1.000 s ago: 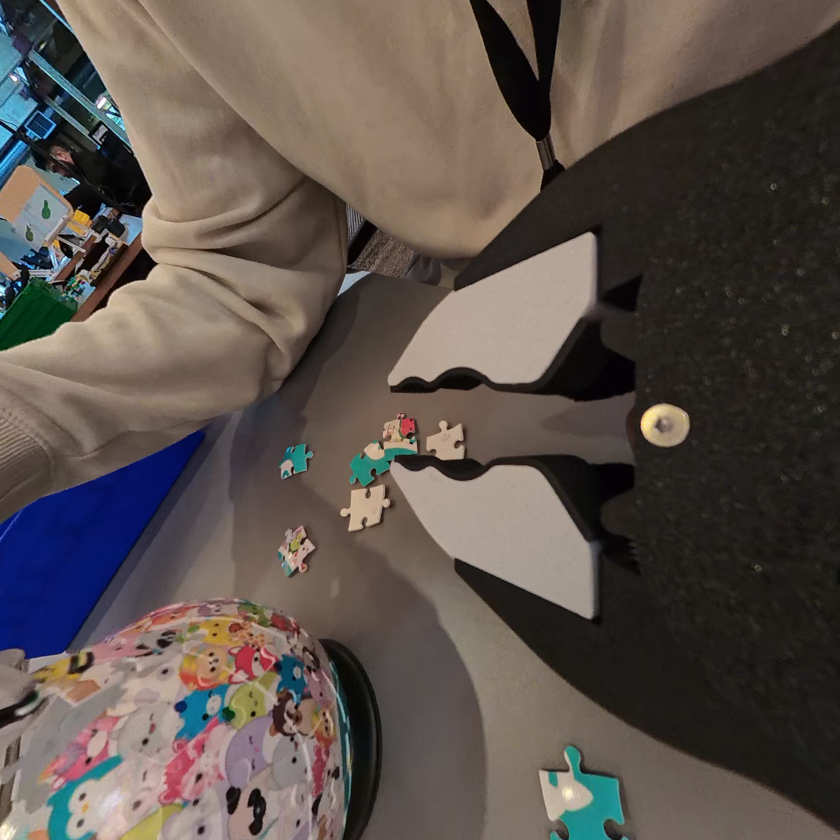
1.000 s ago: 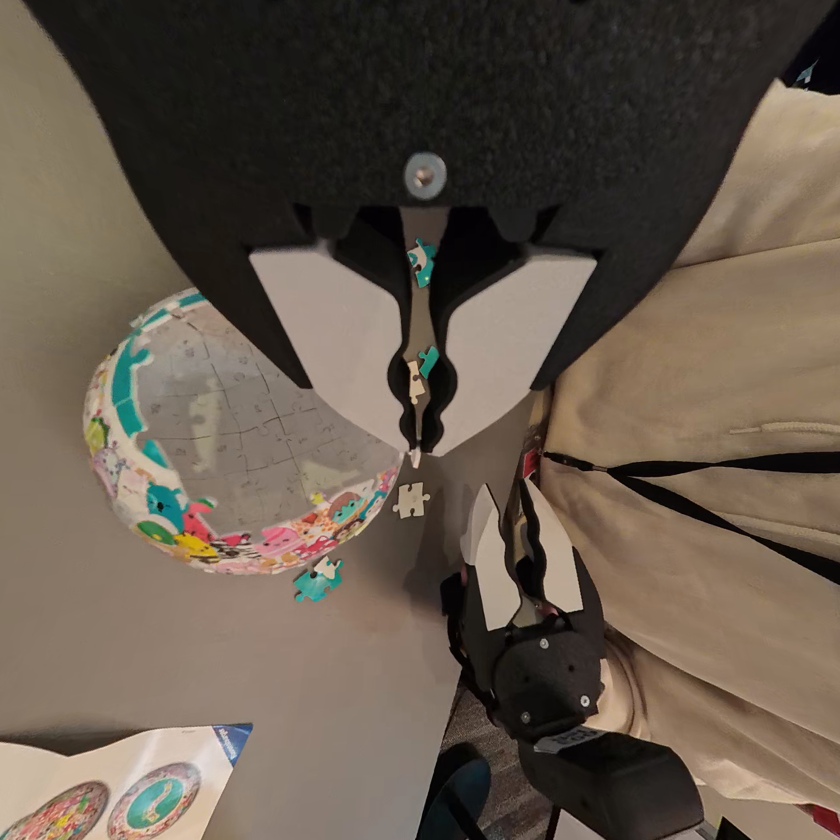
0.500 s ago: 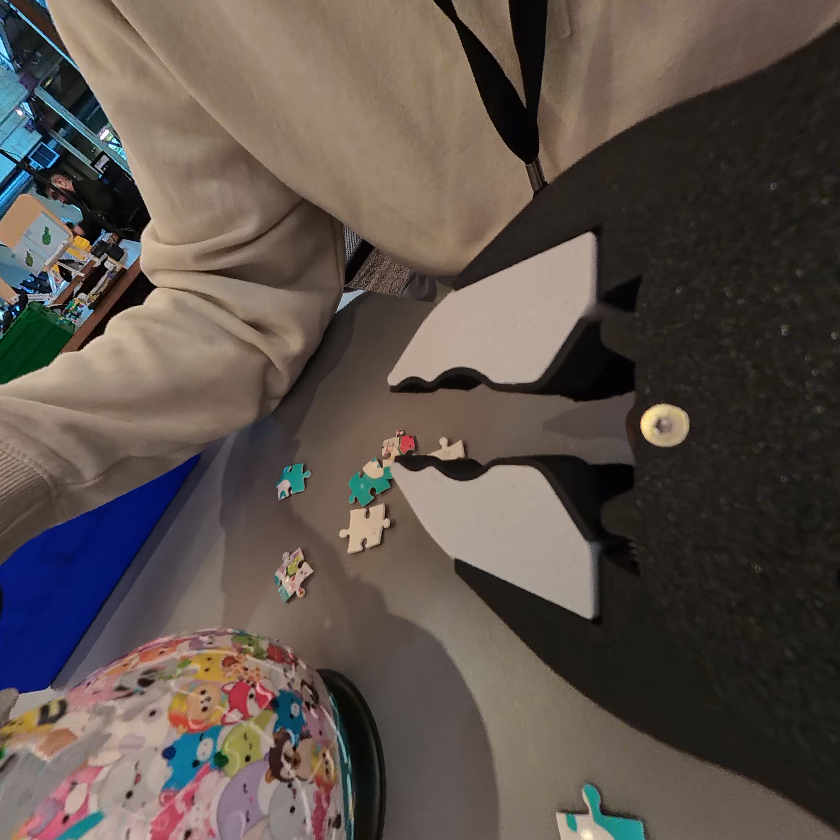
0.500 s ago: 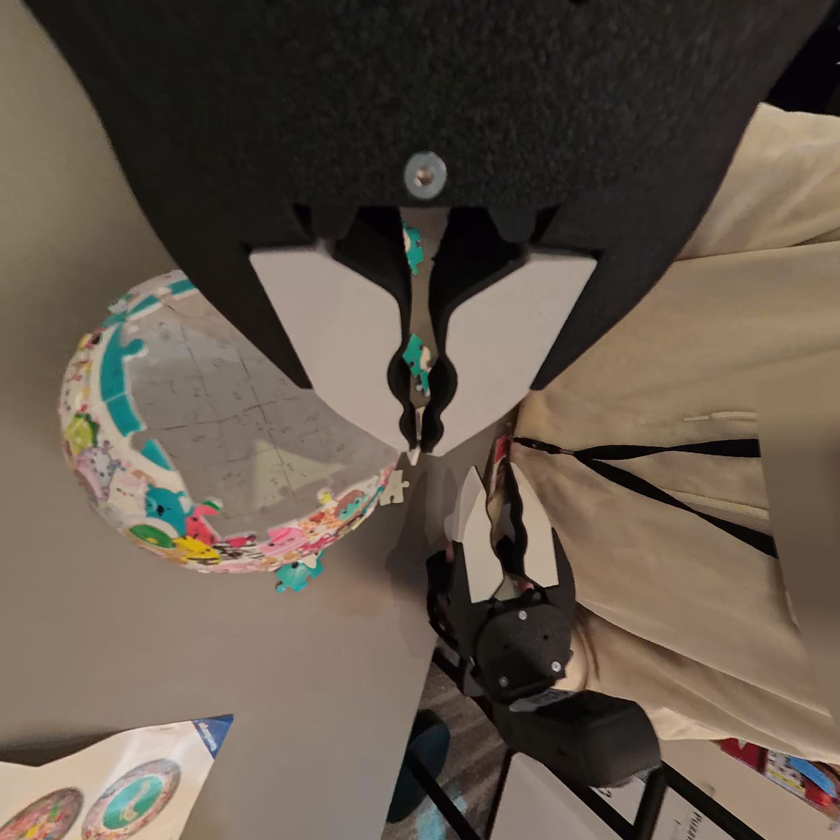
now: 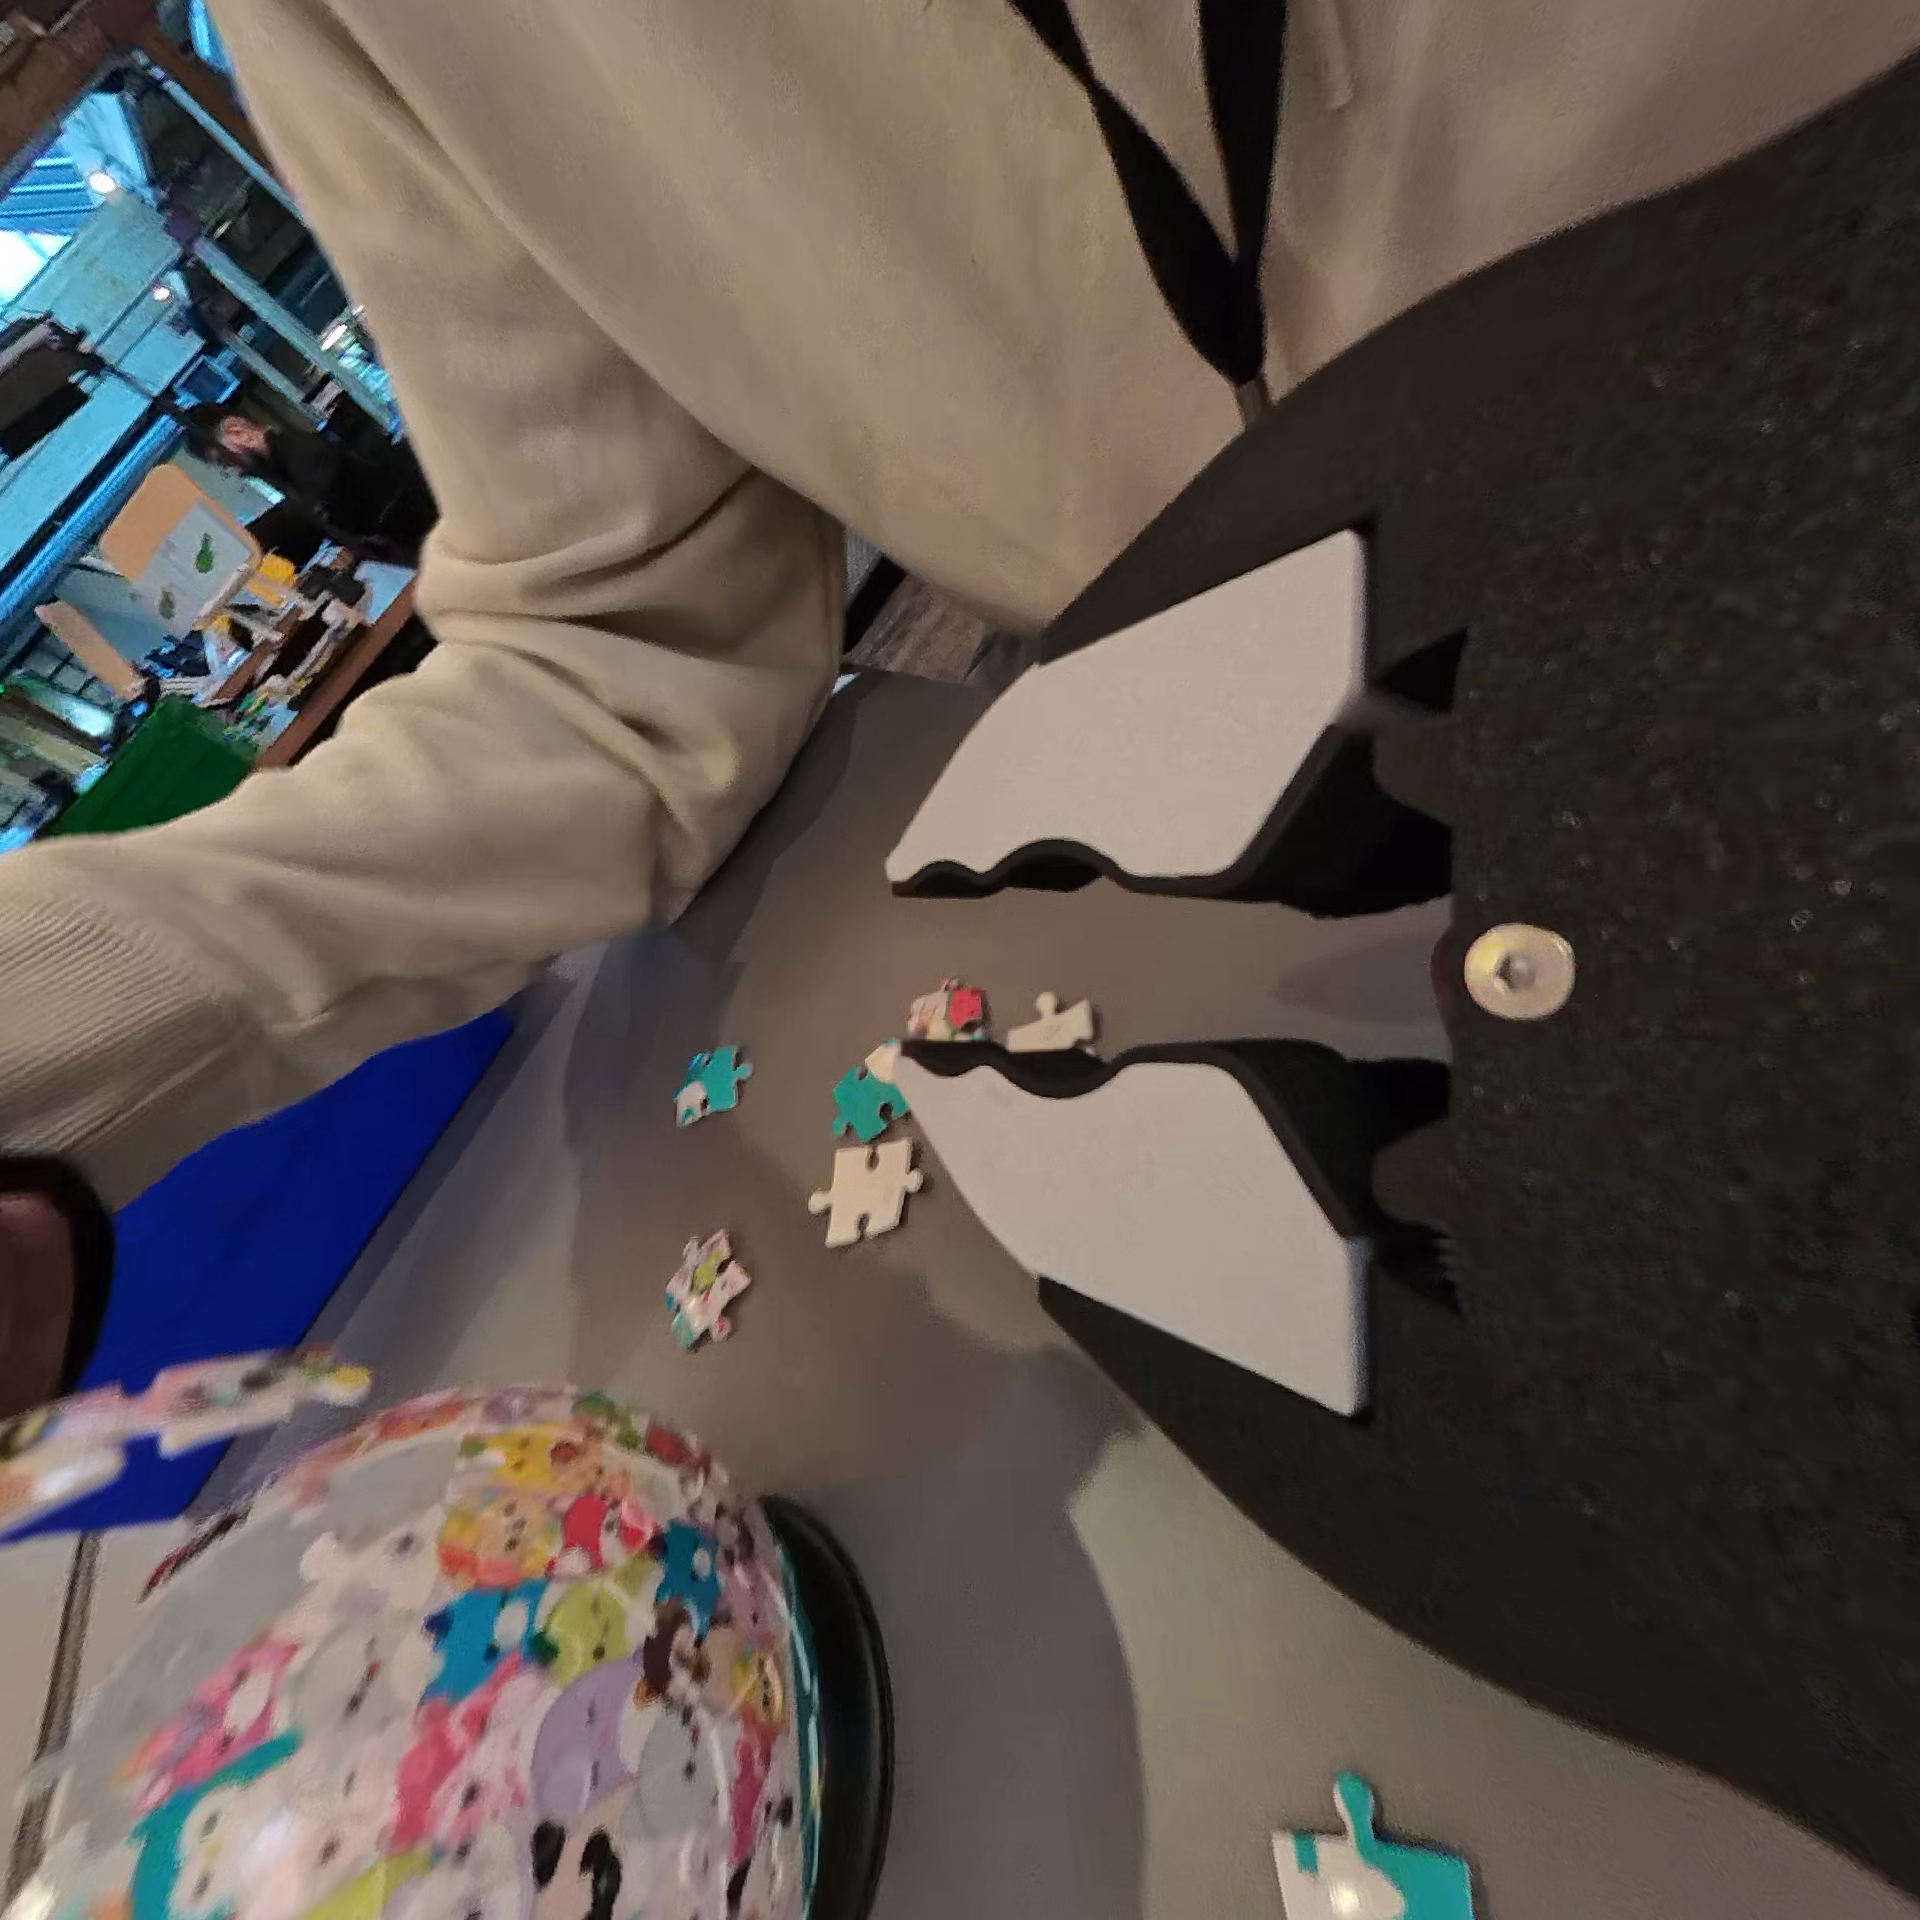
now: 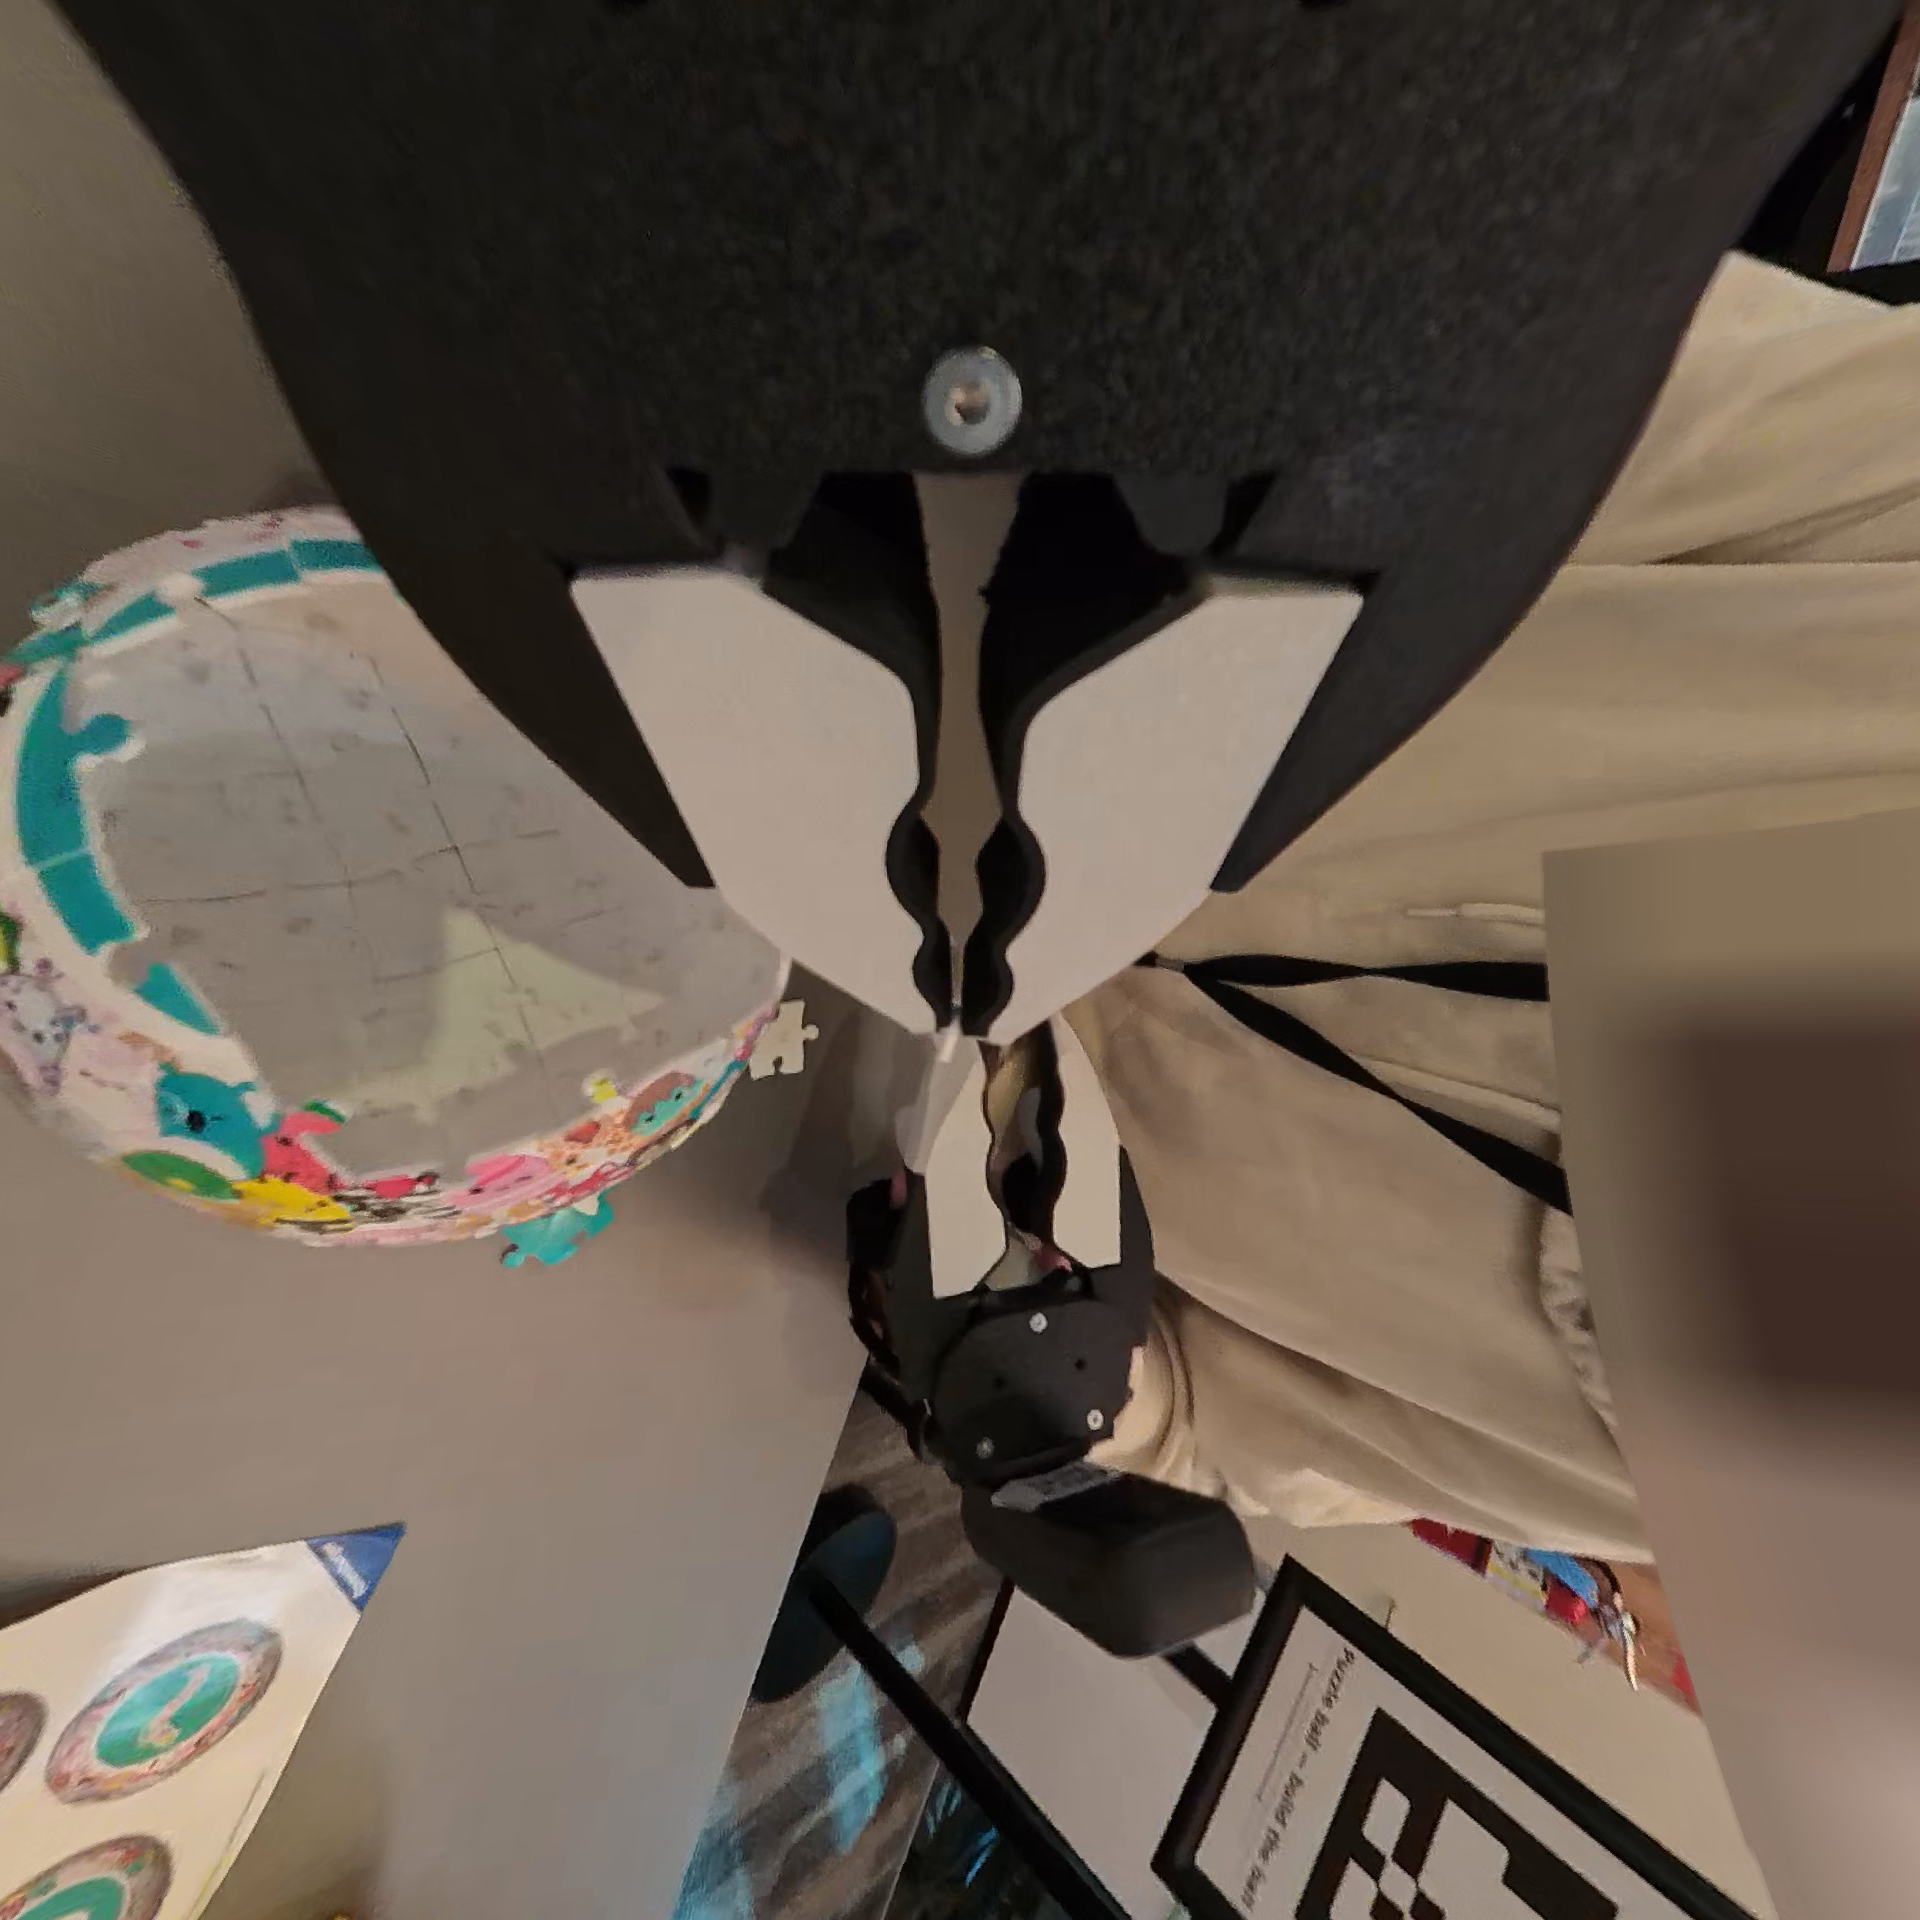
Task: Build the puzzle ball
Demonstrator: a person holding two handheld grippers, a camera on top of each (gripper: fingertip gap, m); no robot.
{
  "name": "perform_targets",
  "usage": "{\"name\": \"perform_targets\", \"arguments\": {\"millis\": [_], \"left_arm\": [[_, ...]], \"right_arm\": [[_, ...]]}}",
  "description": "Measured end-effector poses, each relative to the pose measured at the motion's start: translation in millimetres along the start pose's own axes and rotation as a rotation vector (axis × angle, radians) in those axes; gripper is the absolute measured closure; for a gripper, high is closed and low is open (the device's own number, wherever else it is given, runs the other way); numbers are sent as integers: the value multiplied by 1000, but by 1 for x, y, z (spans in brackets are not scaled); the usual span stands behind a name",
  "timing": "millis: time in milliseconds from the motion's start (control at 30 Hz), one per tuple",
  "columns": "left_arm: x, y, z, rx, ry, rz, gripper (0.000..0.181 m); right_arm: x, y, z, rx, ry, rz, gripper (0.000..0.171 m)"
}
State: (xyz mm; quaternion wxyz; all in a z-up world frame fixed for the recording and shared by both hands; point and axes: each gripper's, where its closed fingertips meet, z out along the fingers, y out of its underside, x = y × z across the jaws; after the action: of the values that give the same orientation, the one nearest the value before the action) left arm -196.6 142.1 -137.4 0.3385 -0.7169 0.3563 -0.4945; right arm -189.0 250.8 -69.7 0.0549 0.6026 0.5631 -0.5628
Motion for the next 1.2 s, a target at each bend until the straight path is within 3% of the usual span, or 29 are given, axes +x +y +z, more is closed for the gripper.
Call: {"name": "perform_targets", "arguments": {"millis": [133,267,400,567,667,800,933,1033,1200], "left_arm": [[-15,-29,-1,132,-48,-47,149],[-11,-65,-14,346,-10,-87,147],[5,-79,-34,454,-5,-29,175],[10,-68,-37,356,-37,-9,180],[6,-56,-34,241,-106,43,180],[6,-47,-31,157,-145,93,180],[10,-47,-32,155,-143,106,180],[10,-46,-33,145,-152,120,180],[11,-44,-33,127,-138,123,180]], "right_arm": [[-25,-14,8,116,-87,-36,169],[-51,-14,41,142,-122,-168,169],[-53,-16,60,143,-13,-264,169],[-51,-12,66,73,60,-327,168],[-38,-8,58,-101,239,-484,158],[-45,0,63,-375,246,-560,154],[-46,8,73,-535,213,-544,155],[-40,11,79,-582,236,-548,165],[-40,12,80,-599,235,-544,166]]}}
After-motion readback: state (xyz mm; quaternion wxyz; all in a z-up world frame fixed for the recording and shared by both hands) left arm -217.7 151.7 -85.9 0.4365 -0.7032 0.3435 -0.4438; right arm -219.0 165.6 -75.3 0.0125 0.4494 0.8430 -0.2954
